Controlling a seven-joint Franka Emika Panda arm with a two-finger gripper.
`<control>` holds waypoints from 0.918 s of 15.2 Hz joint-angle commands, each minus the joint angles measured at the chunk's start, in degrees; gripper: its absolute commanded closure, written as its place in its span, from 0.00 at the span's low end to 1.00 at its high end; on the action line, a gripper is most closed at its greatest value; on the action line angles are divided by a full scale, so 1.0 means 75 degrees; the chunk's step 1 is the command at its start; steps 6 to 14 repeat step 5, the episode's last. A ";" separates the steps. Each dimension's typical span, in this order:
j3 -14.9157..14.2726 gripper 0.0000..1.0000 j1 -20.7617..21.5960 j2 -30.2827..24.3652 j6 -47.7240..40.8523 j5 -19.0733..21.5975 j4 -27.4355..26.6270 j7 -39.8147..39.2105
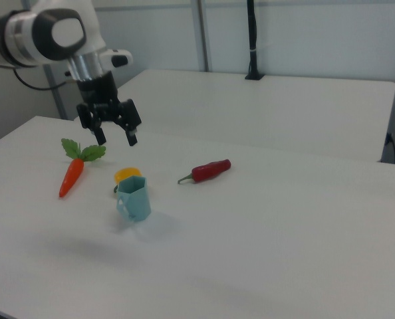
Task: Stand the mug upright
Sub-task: 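Open the gripper and raise it away from the upright mug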
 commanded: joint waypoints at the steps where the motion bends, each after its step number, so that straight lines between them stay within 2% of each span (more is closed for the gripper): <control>1: -0.0059 0.00 0.0002 -0.0627 -0.0177 0.0196 -0.0273 -0.0117; 14: -0.0083 0.00 -0.0010 -0.0627 -0.0434 0.0196 -0.0109 -0.0094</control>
